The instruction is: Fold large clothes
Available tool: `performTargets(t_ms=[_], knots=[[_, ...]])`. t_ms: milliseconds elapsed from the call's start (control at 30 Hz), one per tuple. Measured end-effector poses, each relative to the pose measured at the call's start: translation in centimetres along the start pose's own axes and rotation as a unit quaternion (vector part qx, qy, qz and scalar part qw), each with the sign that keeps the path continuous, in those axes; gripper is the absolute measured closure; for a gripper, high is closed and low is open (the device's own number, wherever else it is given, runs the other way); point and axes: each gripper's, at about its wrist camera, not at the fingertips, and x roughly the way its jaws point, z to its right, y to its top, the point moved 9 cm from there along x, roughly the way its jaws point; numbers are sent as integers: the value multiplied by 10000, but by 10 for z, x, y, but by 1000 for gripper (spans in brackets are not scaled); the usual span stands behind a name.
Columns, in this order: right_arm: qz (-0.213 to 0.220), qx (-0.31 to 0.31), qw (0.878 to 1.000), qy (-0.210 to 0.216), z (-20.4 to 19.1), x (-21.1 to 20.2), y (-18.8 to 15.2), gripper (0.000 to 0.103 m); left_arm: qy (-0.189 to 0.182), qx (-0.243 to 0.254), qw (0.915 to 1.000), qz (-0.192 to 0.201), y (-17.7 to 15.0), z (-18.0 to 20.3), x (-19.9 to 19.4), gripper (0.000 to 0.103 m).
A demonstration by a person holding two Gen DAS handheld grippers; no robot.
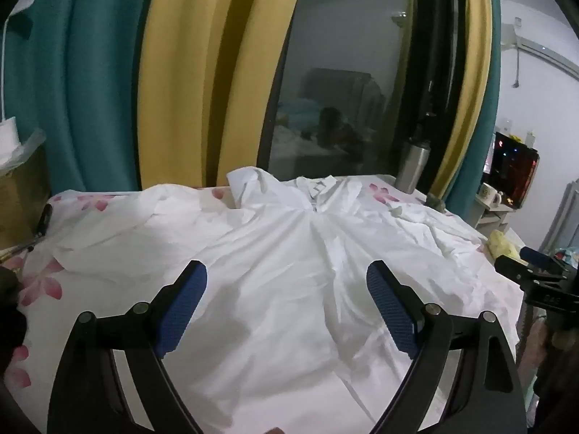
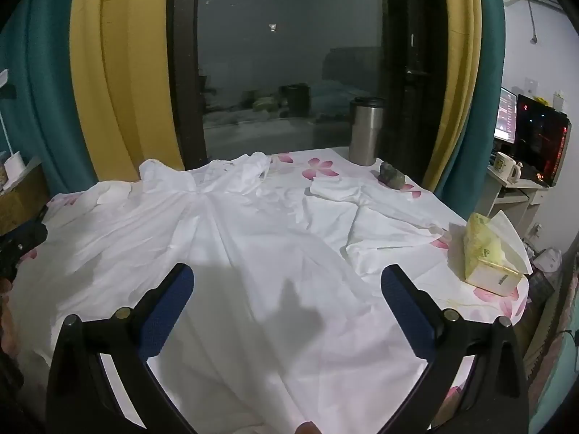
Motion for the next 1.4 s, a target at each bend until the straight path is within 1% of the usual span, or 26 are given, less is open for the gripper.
performTargets(t_ms=[100, 133, 200, 367, 533, 567, 1400], knots=[[-24, 58, 10000, -43, 0, 5, -2, 1, -110, 53, 9999, 48, 0, 2, -2, 11], [-31, 56, 10000, -41, 0, 5, -2, 1, 52, 16, 9999, -94, -2, 0, 1, 11], [-49, 46, 10000, -53, 0, 6, -1, 1, 92, 23, 9999, -94, -1, 0, 0, 11], [-60, 41, 10000, -62, 2, 6, -1, 1, 81, 24, 9999, -114, -5, -2, 3, 11], [-45, 55, 9999, -85, 2, 6, -1, 1, 104, 54, 9999, -21, -4, 6, -7, 11], [-53, 55, 9999, -93, 1, 7, -1, 1, 64, 39, 10000, -61, -7, 4, 1, 11], [-73, 61, 9999, -95, 5, 10, 1, 1, 27, -5, 9999, -115, -3, 3, 1, 11]])
